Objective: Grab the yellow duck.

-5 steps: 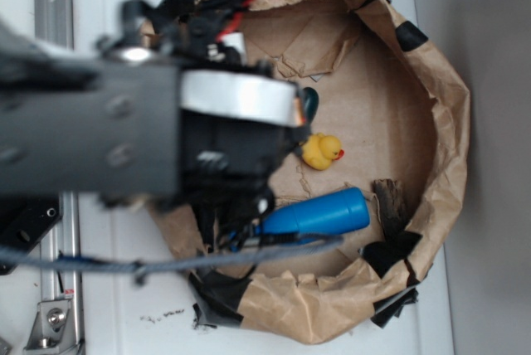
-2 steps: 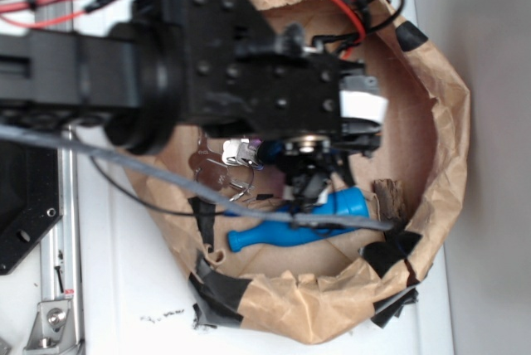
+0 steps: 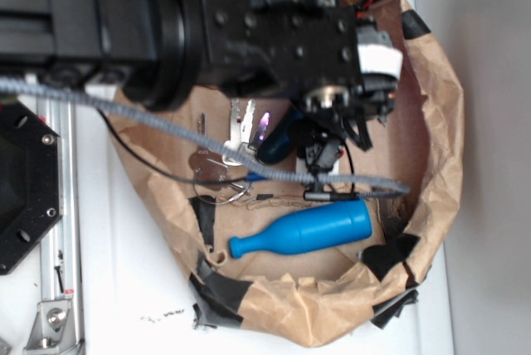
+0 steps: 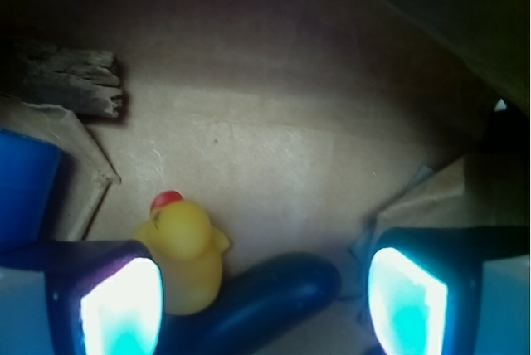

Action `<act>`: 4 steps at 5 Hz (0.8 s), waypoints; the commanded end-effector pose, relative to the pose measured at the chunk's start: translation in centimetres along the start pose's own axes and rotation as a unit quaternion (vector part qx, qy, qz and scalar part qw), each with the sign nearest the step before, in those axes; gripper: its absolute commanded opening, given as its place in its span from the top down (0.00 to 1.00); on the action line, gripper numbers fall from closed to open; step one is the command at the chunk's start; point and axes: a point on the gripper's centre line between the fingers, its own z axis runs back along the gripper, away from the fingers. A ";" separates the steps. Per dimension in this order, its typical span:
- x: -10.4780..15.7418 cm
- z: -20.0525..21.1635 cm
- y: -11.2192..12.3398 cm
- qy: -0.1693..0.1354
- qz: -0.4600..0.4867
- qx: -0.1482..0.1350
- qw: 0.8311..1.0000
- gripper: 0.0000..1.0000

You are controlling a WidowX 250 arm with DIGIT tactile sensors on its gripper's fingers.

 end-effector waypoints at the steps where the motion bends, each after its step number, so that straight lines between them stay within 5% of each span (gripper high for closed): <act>1: 2.0 -1.4 -0.6 -0.026 -0.030 0.010 0.999 0.00; 4: -1.0 0.3 -5.2 -0.006 -0.067 -0.044 0.997 0.00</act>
